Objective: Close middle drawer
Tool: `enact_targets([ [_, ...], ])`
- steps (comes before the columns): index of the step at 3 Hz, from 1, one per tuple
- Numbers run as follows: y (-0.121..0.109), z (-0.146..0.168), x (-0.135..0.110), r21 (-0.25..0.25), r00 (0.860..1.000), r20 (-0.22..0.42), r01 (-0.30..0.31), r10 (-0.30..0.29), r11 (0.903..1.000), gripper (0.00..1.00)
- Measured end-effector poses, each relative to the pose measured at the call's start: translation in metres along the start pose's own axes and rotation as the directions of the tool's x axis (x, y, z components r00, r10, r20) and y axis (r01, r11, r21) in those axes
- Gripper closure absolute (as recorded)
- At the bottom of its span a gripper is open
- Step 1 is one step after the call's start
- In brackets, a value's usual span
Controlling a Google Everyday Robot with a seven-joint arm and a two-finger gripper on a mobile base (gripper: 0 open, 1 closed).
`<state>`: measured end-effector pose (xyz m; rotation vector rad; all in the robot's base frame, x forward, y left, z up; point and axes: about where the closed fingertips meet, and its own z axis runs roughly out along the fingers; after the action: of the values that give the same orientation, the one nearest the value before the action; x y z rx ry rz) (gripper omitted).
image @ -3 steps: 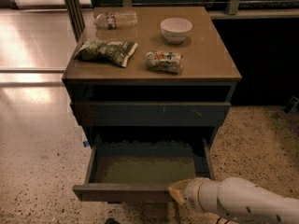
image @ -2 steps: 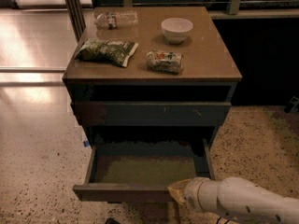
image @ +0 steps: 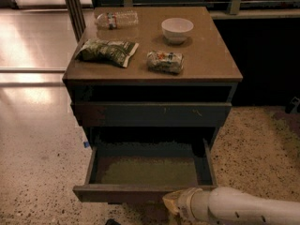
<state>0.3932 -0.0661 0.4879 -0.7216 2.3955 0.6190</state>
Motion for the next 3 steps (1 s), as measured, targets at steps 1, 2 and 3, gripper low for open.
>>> enact_targets([
  [1, 0.0, 0.0, 0.0, 0.0, 1.0, 0.0, 0.0, 0.0, 1.0, 1.0],
  [2, 0.0, 0.011, 0.014, 0.004, 0.999, -0.018, -0.044, 0.044, 0.999, 1.0],
  [3, 0.004, 0.029, 0.041, -0.005, 0.995, -0.057, -0.088, 0.087, 0.9961, 1.0],
])
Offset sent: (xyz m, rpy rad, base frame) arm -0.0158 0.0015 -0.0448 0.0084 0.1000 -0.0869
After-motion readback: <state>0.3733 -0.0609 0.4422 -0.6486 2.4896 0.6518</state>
